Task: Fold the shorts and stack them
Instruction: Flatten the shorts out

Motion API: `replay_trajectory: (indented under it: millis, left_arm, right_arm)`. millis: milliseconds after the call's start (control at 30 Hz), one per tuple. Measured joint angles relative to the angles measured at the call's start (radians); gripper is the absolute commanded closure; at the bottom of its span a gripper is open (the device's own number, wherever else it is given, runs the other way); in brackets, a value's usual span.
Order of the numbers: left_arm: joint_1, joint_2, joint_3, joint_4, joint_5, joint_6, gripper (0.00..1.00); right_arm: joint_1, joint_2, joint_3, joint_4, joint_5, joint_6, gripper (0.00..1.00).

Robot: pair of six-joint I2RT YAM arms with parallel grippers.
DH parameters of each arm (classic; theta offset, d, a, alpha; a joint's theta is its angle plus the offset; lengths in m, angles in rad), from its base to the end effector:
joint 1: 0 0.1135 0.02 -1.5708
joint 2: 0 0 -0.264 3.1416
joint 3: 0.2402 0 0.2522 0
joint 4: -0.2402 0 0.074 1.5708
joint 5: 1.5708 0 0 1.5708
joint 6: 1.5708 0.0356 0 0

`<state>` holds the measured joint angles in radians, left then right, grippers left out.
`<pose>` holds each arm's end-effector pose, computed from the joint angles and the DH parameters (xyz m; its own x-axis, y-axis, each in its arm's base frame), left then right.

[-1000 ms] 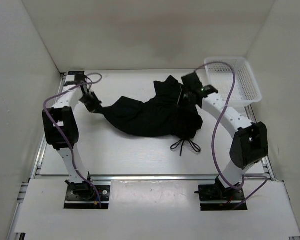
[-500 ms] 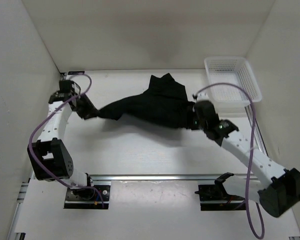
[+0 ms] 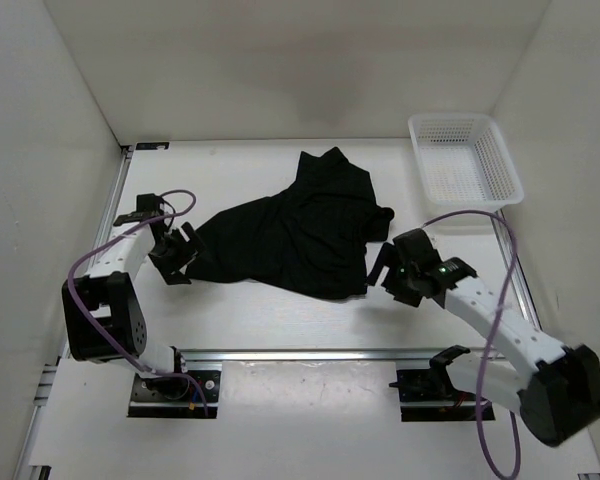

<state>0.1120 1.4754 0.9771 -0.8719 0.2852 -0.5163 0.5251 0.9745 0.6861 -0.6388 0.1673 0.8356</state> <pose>0.2597 0.0191 0.2059 -0.8214 -0.5691 -0.0372 -0.5255 0.7807 -0.3381 0.1666 0.0897 0.2325 -0.7667 0.4010 -0.5013 0.2398 0.9033 0.3557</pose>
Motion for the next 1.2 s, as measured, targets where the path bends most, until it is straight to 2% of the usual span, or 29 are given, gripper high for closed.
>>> replay_trajectory:
  millis: [67, 167, 267, 367, 500, 533, 567, 667, 700, 800, 833, 1033, 1200]
  left_arm:
    - [0.002, 0.016, 0.0, 0.009, -0.015, -0.004, 0.01]
    - [0.013, 0.064, -0.002, 0.027, -0.026, -0.008, 0.01]
    - [0.041, 0.113, -0.006, 0.05, -0.027, -0.008, 0.01]
    - [0.064, 0.171, -0.005, 0.076, -0.026, -0.009, 0.06]
    - [0.07, 0.247, 0.026, 0.077, -0.007, -0.02, 0.28]
    - [0.069, 0.259, 0.036, 0.078, -0.001, -0.021, 0.44]
    - [0.069, 0.266, 0.04, 0.08, 0.005, -0.025, 0.54]
    - [0.069, 0.297, 0.051, 0.098, 0.015, -0.023, 0.86]
    - [0.069, 0.304, 0.054, 0.099, 0.018, -0.025, 0.9]
    - [0.069, 0.319, 0.065, 0.101, 0.026, -0.021, 0.9]
    - [0.069, 0.32, 0.068, 0.101, 0.027, -0.021, 0.9]
    - [0.071, 0.311, 0.105, 0.086, 0.024, -0.02, 0.9]
    - [0.087, 0.204, 0.25, 0.009, 0.031, -0.021, 0.9]
  right_arm:
    - [-0.017, 0.089, 0.001, 0.04, -0.082, 0.046, 0.04]
    - [-0.052, 0.165, -0.016, 0.112, -0.208, 0.114, 0.04]
    - [-0.1, 0.202, -0.042, 0.196, -0.319, 0.19, 0.1]
    - [-0.116, 0.254, -0.053, 0.266, -0.381, 0.253, 0.12]
    - [-0.117, 0.324, -0.084, 0.358, -0.43, 0.317, 0.18]
    - [-0.117, 0.341, -0.091, 0.374, -0.437, 0.33, 0.21]
    - [-0.115, 0.353, -0.093, 0.383, -0.438, 0.339, 0.23]
    - [-0.104, 0.398, -0.093, 0.409, -0.43, 0.356, 0.48]
    - [-0.098, 0.41, -0.093, 0.417, -0.423, 0.357, 0.69]
    - [-0.083, 0.441, -0.082, 0.424, -0.377, 0.343, 0.97]
    - [-0.081, 0.449, -0.07, 0.415, -0.357, 0.328, 1.0]
    - [-0.079, 0.455, 0.12, 0.306, -0.21, 0.198, 1.0]
    - [-0.084, 0.432, 0.372, 0.193, -0.135, 0.013, 1.0]
